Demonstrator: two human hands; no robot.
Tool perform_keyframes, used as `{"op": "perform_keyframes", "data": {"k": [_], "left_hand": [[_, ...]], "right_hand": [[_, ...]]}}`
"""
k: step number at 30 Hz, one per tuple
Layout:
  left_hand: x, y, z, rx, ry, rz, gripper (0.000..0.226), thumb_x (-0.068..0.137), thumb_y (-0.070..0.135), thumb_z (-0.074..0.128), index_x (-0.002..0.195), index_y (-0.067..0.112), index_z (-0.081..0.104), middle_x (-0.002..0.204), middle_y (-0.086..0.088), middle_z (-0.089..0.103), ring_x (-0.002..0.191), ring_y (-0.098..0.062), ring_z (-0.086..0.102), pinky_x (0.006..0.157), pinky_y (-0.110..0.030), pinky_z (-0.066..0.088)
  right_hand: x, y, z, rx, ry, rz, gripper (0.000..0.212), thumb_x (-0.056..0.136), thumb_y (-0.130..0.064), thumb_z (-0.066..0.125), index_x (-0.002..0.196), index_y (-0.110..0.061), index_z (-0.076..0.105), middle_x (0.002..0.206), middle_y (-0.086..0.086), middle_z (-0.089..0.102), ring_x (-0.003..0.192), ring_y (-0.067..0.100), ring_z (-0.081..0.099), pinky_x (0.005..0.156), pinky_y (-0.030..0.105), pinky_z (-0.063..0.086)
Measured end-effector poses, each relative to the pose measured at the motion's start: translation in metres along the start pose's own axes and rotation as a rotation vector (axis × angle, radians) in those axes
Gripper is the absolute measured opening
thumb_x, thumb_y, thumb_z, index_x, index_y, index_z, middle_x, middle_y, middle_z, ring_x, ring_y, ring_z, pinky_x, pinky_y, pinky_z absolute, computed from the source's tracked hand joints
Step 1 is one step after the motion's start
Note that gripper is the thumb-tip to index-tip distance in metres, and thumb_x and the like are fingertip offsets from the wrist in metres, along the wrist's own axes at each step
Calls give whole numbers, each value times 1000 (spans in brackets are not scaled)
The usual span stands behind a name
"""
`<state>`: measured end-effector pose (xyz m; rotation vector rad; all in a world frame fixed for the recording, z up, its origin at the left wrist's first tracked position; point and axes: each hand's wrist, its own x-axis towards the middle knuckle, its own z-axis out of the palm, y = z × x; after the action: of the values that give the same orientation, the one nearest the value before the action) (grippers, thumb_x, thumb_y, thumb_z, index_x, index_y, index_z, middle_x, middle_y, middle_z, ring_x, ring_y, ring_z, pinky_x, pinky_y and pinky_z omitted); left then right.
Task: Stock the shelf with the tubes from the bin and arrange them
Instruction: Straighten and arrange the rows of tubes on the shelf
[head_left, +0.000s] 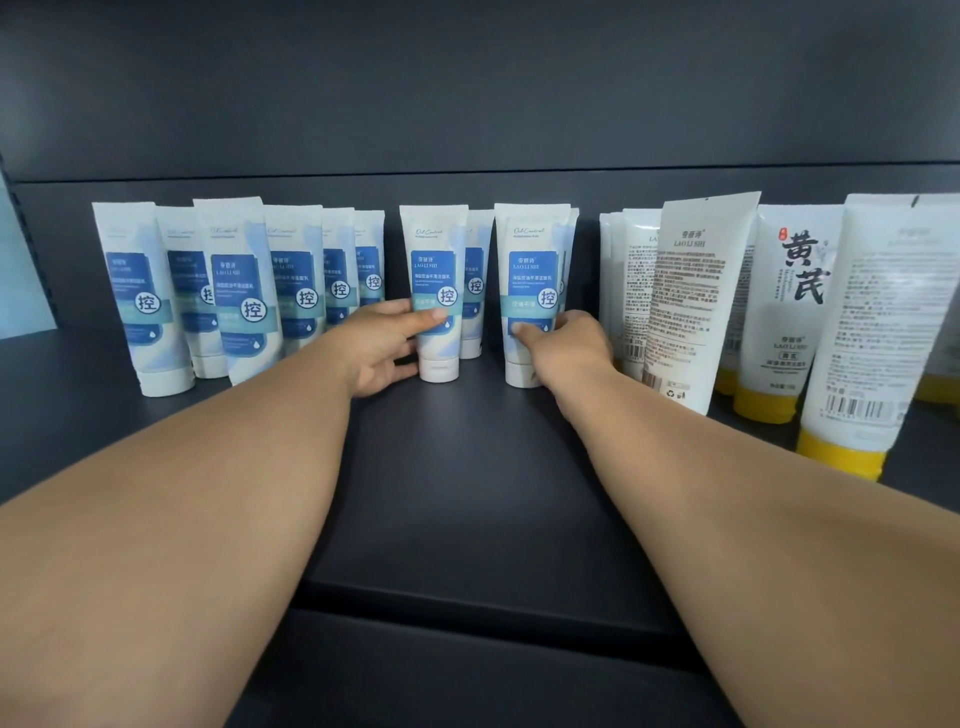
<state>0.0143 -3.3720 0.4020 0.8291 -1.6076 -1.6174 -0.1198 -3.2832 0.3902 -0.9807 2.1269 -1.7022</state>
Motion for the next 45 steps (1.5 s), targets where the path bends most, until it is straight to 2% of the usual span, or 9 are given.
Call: {"op": "perform_keyframes", "data": {"k": [5,12,17,23,30,32,35,40,45], "left_hand": [[2,0,2,29,33,9,9,87,17,61,95,20,59,96,8,64,93,-8,59,93,-33,41],[-23,2,9,111,170,40,63,83,23,66,137,4,39,140,-7,45,130,-19,40,104,-35,35],[-75,0,-4,280,210,39,58,82,23,68,132,4,46,132,-9,51,113,-18,51,91,-28,43],[-130,12,-66,339,321,177,5,86,23,63,84,19,61,86,-1,63,75,-11,60,76,-24,52],[-106,3,-156,314,669,231,29,84,31,64,102,9,64,101,-4,63,76,-7,55,82,-28,50],[-89,2,-171,287,688,219,48,83,34,66,120,6,56,117,-6,59,94,-13,56,96,-35,46],[-60,3,-188,261,663,197,70,81,36,68,136,6,38,135,-8,48,121,-22,49,104,-41,40],[-28,-6,-193,369,467,253,38,82,23,68,116,10,60,115,-5,66,105,-19,62,96,-36,47],[-32,-9,-191,422,509,252,48,77,30,72,120,12,58,116,-1,65,105,-17,61,92,-32,47]], "right_hand": [[-1,0,1,20,-4,8,40,84,-27,65,117,-6,54,113,14,63,97,29,62,81,35,52],[-7,-7,-3,-58,-34,-10,46,87,-31,61,123,-4,51,121,14,60,110,30,57,75,26,40],[-38,-16,-18,-65,-31,-4,40,89,-31,59,114,0,58,116,16,63,108,32,58,75,28,40],[-92,-36,10,89,-160,-108,17,86,-29,61,75,-17,56,62,-3,46,58,12,43,51,22,32],[-109,-70,98,261,-372,-83,30,84,-31,66,105,-11,59,97,5,59,88,18,55,78,25,40],[-107,-73,115,237,-383,-109,46,83,-31,66,121,-9,54,117,3,58,108,19,55,89,25,40],[-97,-75,132,191,-376,-178,42,83,-30,67,119,-10,57,113,-2,61,100,14,56,87,22,41],[-87,-73,145,110,-346,-254,31,84,-26,66,110,-11,64,110,3,67,103,18,61,90,26,46],[-88,-73,139,92,-367,-257,27,86,-25,64,109,-11,66,110,5,67,104,19,61,85,23,44]]}}
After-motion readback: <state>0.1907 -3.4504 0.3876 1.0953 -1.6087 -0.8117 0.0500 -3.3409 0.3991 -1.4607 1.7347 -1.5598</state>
